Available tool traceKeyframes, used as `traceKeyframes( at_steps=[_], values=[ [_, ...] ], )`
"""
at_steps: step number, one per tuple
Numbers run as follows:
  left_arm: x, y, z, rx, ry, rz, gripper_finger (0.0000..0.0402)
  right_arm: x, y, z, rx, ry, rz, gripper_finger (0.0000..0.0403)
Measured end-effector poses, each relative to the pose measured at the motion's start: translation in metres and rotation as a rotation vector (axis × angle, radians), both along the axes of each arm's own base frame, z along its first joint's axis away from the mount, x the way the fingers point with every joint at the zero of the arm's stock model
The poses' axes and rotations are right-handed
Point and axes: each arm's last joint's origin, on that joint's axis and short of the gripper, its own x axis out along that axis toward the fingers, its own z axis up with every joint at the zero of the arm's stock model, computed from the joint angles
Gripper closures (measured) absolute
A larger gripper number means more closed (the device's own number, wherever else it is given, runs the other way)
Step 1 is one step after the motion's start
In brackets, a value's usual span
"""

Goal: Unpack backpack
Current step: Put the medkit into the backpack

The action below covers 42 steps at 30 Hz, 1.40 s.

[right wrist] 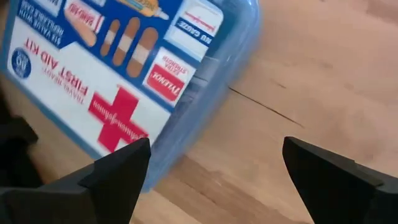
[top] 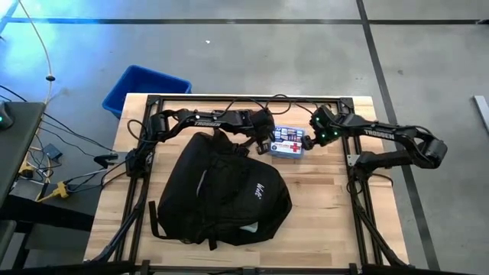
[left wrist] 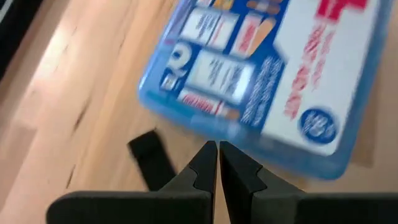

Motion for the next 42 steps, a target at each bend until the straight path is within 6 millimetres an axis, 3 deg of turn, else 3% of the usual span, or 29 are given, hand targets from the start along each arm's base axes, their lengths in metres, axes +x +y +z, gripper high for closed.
traceKeyframes(
  at_steps=[6, 14, 23, 25, 33, 42],
  values=[
    [0.012, 0.002, -0.015, -0.033, -0.082, -0.021, 0.0402, -0.005, 0.003, -0.026, 0.044, -0.168, -0.133, 0.0053],
    [0.020, 0.006, -0.032, -0.042, -0.125, -0.021, 0.0402, 0.008, 0.004, -0.033, 0.022, -0.241, -0.182, 0.0053],
    [0.003, -0.015, 0.019, 0.032, -0.065, 0.000, 0.0402, 0.009, 0.004, -0.032, 0.007, -0.248, -0.171, 0.0053],
    [0.001, -0.015, 0.021, 0.057, -0.044, 0.021, 0.0402, 0.009, 0.004, -0.032, 0.009, -0.250, -0.175, 0.0053],
    [0.008, 0.002, -0.026, -0.019, -0.003, 0.045, 0.0402, 0.024, 0.006, -0.037, 0.038, -0.313, -0.185, 0.0053],
    [0.008, 0.003, -0.029, -0.010, 0.001, 0.050, 0.0402, 0.037, 0.012, -0.025, 0.076, -0.496, -0.116, 0.0052]
  ],
)
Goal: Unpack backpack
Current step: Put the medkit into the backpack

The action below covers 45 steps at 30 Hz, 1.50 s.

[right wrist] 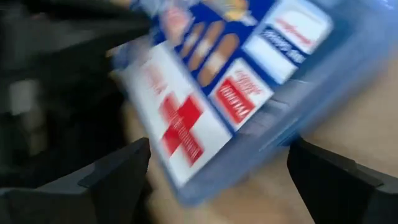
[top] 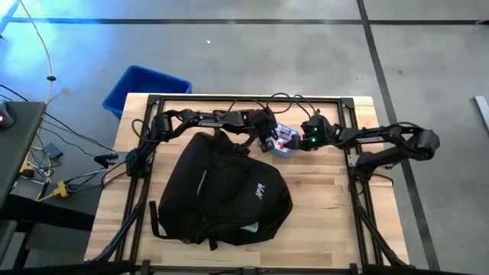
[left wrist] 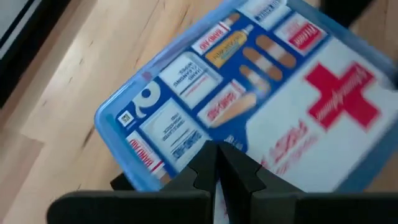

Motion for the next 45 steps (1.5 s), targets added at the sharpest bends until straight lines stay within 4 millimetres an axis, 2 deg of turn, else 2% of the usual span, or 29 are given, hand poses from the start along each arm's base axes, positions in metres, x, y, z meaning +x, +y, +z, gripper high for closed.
traceKeyframes(
  at_steps=[9, 12, 18, 22, 25, 28, 35, 41, 45],
  values=[
    [0.000, 0.002, 0.003, -0.007, -0.021, -0.002, 0.0401, -0.005, 0.002, 0.035, -0.121, -0.151, -0.059, 0.0052],
    [0.001, 0.000, 0.005, -0.013, -0.034, -0.013, 0.0401, -0.009, 0.005, 0.036, -0.128, -0.113, -0.067, 0.0052],
    [-0.007, -0.014, 0.030, -0.034, -0.017, -0.048, 0.0402, -0.015, 0.012, 0.034, -0.161, 0.003, -0.038, 0.0053],
    [-0.016, -0.013, 0.045, 0.071, 0.038, 0.031, 0.0402, -0.020, 0.013, 0.026, -0.147, 0.106, -0.084, 0.0053],
    [-0.025, -0.001, 0.043, 0.147, 0.125, 0.115, 0.0402, -0.026, 0.015, 0.020, -0.136, 0.201, -0.112, 0.0053],
    [-0.034, 0.007, 0.041, 0.184, 0.212, 0.168, 0.0402, -0.026, 0.015, 0.020, -0.129, 0.196, -0.103, 0.0053],
    [-0.040, 0.030, 0.022, 0.006, 0.218, 0.123, 0.0402, -0.026, 0.015, 0.018, -0.112, 0.212, -0.131, 0.0053],
    [-0.027, 0.024, 0.002, -0.115, 0.146, 0.007, 0.0401, -0.019, 0.015, 0.000, -0.033, 0.284, -0.127, 0.0056],
    [-0.022, 0.015, -0.005, -0.072, 0.166, 0.010, 0.0402, -0.001, 0.016, -0.010, -0.009, 0.211, -0.113, 0.0066]
  ],
)
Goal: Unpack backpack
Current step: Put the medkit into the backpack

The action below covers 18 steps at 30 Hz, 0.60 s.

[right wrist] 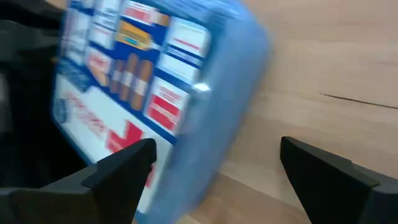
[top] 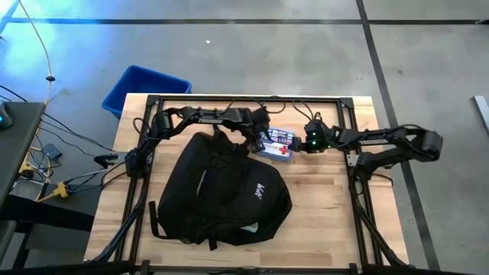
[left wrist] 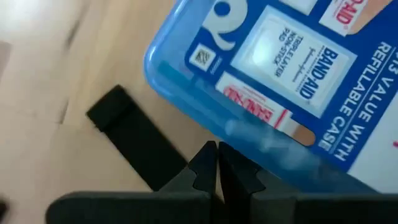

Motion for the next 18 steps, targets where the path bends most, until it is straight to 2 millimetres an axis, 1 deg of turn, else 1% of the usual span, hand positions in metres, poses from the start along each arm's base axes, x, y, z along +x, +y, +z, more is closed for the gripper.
traceKeyframes(
  at_steps=[1, 4, 7, 9, 13, 16, 18],
  values=[
    [0.001, -0.002, 0.000, 0.002, -0.006, -0.005, 0.0402, 0.006, 0.000, -0.001, -0.001, -0.038, 0.003, 0.0067],
    [0.001, -0.009, -0.001, 0.006, 0.018, -0.019, 0.0401, 0.014, 0.001, -0.009, 0.019, -0.067, -0.027, 0.0068],
    [0.001, -0.013, -0.001, -0.039, 0.016, -0.051, 0.0401, 0.018, -0.001, -0.012, 0.027, -0.095, -0.043, 0.0068],
    [0.003, -0.018, -0.003, -0.026, 0.027, -0.063, 0.0401, 0.019, -0.001, -0.012, 0.022, -0.106, -0.039, 0.0068],
    [0.004, -0.021, -0.004, 0.000, 0.034, -0.075, 0.0401, 0.017, 0.002, -0.002, -0.013, -0.137, 0.001, 0.0068],
    [0.006, -0.020, -0.004, 0.009, 0.022, -0.070, 0.0401, 0.010, 0.008, 0.007, 0.017, -0.136, 0.054, 0.0068],
    [0.007, -0.020, -0.004, 0.009, 0.010, -0.070, 0.0401, 0.008, 0.009, 0.012, 0.011, -0.145, 0.056, 0.0068]
  ],
)
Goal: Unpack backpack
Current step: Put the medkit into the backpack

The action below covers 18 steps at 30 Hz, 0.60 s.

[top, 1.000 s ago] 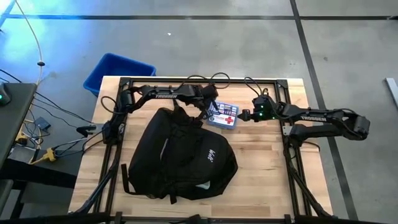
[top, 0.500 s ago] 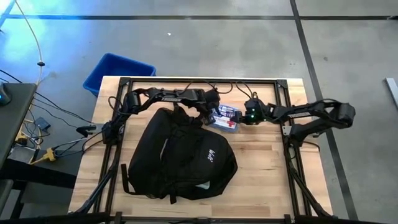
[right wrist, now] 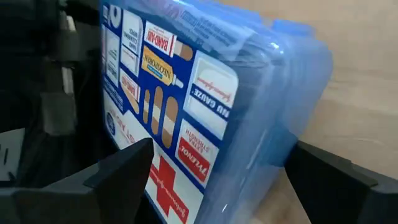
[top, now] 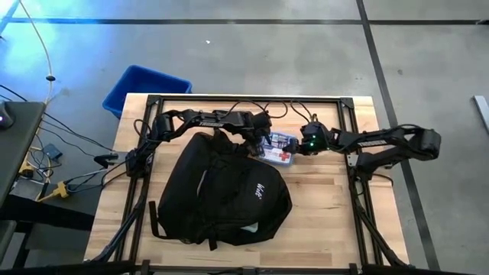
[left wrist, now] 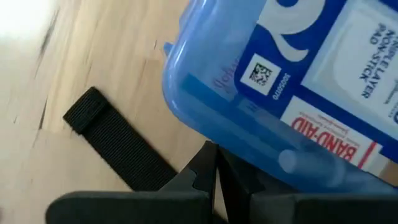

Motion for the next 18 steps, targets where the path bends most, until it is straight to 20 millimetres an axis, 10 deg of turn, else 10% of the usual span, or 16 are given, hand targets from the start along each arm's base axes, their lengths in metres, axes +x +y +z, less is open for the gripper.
traceKeyframes(
  at_steps=[6, 18],
  values=[
    [0.012, -0.011, 0.003, -0.033, -0.104, -0.051, 0.0401, 0.016, 0.003, 0.031, -0.197, -0.294, 0.124, 0.0068],
    [0.015, -0.016, 0.006, 0.025, -0.111, -0.074, 0.0401, 0.011, 0.009, 0.021, -0.175, -0.123, 0.091, 0.0126]
  ],
)
